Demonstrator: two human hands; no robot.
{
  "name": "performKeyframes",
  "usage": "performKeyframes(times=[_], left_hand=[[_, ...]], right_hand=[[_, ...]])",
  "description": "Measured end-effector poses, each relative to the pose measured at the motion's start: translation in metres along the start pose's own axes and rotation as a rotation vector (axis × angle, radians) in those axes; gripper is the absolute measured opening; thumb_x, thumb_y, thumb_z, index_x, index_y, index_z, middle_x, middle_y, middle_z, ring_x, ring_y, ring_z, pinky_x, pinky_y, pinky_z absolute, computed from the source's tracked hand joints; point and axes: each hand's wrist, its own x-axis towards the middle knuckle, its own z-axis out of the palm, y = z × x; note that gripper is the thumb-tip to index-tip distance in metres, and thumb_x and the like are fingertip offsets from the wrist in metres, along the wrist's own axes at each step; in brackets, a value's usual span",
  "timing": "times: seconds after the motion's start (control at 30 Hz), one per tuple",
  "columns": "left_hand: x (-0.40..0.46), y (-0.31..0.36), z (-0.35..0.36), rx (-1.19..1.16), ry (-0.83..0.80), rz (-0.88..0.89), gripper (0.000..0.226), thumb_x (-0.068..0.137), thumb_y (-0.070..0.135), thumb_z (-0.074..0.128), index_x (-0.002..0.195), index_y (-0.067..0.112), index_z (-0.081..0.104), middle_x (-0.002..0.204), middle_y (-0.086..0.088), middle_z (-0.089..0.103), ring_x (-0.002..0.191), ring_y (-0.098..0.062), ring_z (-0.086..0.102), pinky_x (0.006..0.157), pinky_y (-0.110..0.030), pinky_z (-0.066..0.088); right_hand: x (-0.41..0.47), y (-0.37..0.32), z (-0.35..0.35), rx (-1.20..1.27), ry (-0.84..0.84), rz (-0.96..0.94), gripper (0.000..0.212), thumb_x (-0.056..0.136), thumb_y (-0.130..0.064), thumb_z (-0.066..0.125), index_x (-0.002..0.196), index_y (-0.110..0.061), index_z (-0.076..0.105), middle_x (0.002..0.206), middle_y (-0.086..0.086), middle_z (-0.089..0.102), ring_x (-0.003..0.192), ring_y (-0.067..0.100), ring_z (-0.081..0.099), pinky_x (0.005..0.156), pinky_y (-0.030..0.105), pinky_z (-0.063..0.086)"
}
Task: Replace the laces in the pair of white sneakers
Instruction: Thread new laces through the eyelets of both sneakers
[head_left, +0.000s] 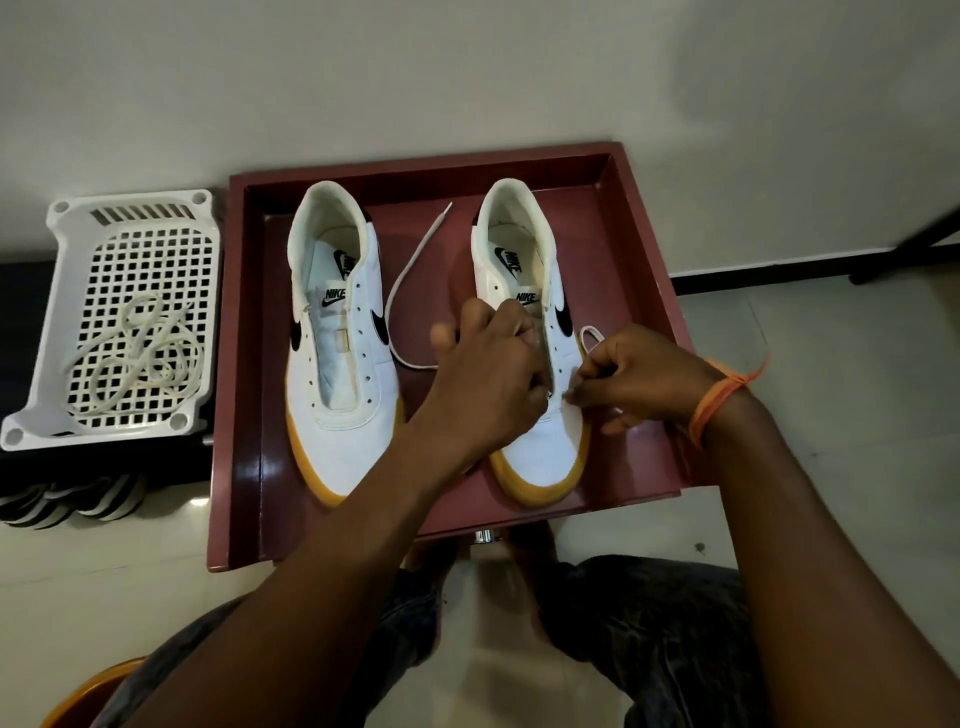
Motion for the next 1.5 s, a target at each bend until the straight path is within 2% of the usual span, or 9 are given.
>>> performKeyframes(times=[0.13, 0.33, 0.5, 0.63, 0.8, 1.0, 1.13, 1.37, 1.5], left_hand=[[0.001, -0.002, 0.005, -0.109, 0.002, -0.010, 0.010, 0.077, 0.032, 0.067, 0.080, 0.025, 0.074, 0.108, 0.011, 0.041, 0.107, -0.018, 0.032, 0.083, -0.044, 0.044], [0.003, 0.000, 0.010, -0.146, -0.035, -0.039, 0.008, 0.080, 0.026, 0.069, 0.082, 0.019, 0.074, 0.115, 0.008, 0.041, 0.113, -0.019, 0.032, 0.089, -0.037, 0.041], [-0.004, 0.004, 0.028, -0.104, 0.121, -0.054, 0.017, 0.073, 0.025, 0.061, 0.081, 0.015, 0.071, 0.114, 0.000, 0.053, 0.111, -0.019, 0.034, 0.085, -0.040, 0.036], [-0.011, -0.001, 0.047, 0.022, 0.293, 0.108, 0.018, 0.088, 0.012, 0.053, 0.089, 0.003, 0.068, 0.108, -0.015, 0.062, 0.103, -0.034, 0.058, 0.071, -0.049, 0.045], [-0.020, -0.007, 0.046, 0.154, 0.363, 0.275, 0.012, 0.091, 0.002, 0.054, 0.095, 0.004, 0.065, 0.118, -0.010, 0.049, 0.104, -0.030, 0.051, 0.072, -0.046, 0.046], [-0.017, -0.011, 0.015, -0.072, 0.150, 0.254, 0.007, 0.073, 0.015, 0.077, 0.073, 0.021, 0.074, 0.102, 0.003, 0.055, 0.100, -0.021, 0.044, 0.081, -0.031, 0.025], [-0.011, -0.014, 0.003, -0.353, 0.035, 0.164, 0.006, 0.075, 0.022, 0.072, 0.076, 0.020, 0.078, 0.092, 0.008, 0.053, 0.096, -0.019, 0.044, 0.072, -0.034, 0.036], [-0.007, -0.003, 0.000, 0.024, -0.039, 0.104, 0.019, 0.091, 0.031, 0.057, 0.095, 0.019, 0.071, 0.111, 0.003, 0.049, 0.105, -0.025, 0.040, 0.074, -0.041, 0.038], [-0.005, 0.000, -0.006, -0.025, -0.145, 0.035, 0.015, 0.091, 0.029, 0.062, 0.103, 0.024, 0.069, 0.116, 0.009, 0.044, 0.108, -0.019, 0.031, 0.075, -0.035, 0.019]], right_hand=[[-0.002, 0.003, -0.005, 0.177, -0.046, 0.148, 0.017, 0.090, -0.016, 0.069, 0.095, 0.000, 0.072, 0.092, 0.020, 0.073, 0.084, 0.031, 0.072, 0.077, 0.048, 0.061], [0.001, 0.003, 0.000, 0.151, -0.051, 0.198, 0.017, 0.089, -0.016, 0.070, 0.093, 0.000, 0.071, 0.083, 0.015, 0.071, 0.070, 0.023, 0.068, 0.069, 0.043, 0.062], [0.007, 0.006, 0.005, -0.022, -0.003, 0.023, 0.018, 0.091, -0.015, 0.066, 0.083, 0.000, 0.069, 0.080, 0.019, 0.068, 0.071, 0.028, 0.066, 0.070, 0.038, 0.059], [0.004, 0.003, 0.009, -0.306, 0.101, -0.202, 0.012, 0.088, -0.013, 0.066, 0.079, -0.006, 0.070, 0.081, 0.012, 0.069, 0.072, 0.024, 0.067, 0.072, 0.041, 0.059], [0.002, 0.010, 0.001, -0.124, 0.035, -0.131, 0.012, 0.093, -0.017, 0.066, 0.087, -0.006, 0.067, 0.079, 0.010, 0.073, 0.071, 0.021, 0.072, 0.064, 0.028, 0.060], [-0.003, 0.004, 0.002, 0.013, -0.013, 0.010, 0.009, 0.095, -0.011, 0.061, 0.094, -0.003, 0.064, 0.088, 0.020, 0.070, 0.073, 0.032, 0.072, 0.062, 0.047, 0.062], [-0.006, 0.001, -0.002, 0.150, 0.057, 0.035, 0.012, 0.098, -0.010, 0.055, 0.099, -0.001, 0.063, 0.093, 0.020, 0.068, 0.060, 0.030, 0.070, 0.048, 0.038, 0.057], [-0.006, -0.005, 0.007, 0.195, -0.090, 0.162, 0.027, 0.096, -0.023, 0.061, 0.096, 0.004, 0.065, 0.089, 0.025, 0.069, 0.051, 0.026, 0.063, 0.042, 0.027, 0.049], [-0.006, -0.004, 0.010, 0.180, -0.139, 0.219, 0.034, 0.098, -0.025, 0.057, 0.104, 0.008, 0.063, 0.087, 0.028, 0.068, 0.055, 0.026, 0.066, 0.043, 0.027, 0.050]])
